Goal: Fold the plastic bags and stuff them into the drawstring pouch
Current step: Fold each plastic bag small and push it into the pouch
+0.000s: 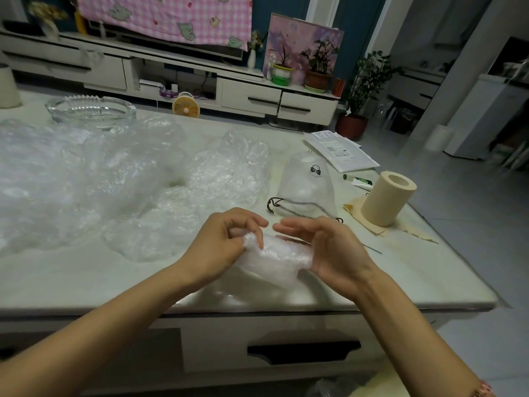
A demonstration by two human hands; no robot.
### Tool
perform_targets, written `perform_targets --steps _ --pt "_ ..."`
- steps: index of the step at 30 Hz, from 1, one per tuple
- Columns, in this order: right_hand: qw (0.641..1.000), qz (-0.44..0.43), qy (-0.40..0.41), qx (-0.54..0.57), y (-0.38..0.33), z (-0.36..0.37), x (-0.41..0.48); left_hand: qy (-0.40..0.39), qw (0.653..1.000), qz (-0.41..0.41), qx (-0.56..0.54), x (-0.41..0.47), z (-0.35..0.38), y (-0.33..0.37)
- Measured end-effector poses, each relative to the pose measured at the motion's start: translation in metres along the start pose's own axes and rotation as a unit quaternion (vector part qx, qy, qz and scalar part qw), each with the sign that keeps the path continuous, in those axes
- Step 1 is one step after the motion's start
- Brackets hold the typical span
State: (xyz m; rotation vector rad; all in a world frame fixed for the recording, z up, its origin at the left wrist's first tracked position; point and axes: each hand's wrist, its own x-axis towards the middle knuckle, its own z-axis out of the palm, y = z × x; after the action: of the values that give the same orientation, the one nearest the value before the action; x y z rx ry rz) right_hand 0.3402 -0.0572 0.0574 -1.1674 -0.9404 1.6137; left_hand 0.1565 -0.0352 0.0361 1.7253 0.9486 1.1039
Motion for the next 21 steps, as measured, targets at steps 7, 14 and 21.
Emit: perform_targets --steps 7,14,21 --pt "0.962 0.092 -0.137 -0.220 0.009 -0.003 -0.001 -0.037 0.998 0.027 0.030 -0.003 0.003 -0.001" --pt "0.966 0.037 -0.024 -0.256 0.011 -0.001 0.001 -0.039 0.961 -0.172 -0.212 0.005 -0.004 0.004" --pt "0.961 -0.051 0.038 -0.269 0.029 0.018 -0.004 0.046 0.988 -0.145 -0.015 -0.003 0.015 -0.002"
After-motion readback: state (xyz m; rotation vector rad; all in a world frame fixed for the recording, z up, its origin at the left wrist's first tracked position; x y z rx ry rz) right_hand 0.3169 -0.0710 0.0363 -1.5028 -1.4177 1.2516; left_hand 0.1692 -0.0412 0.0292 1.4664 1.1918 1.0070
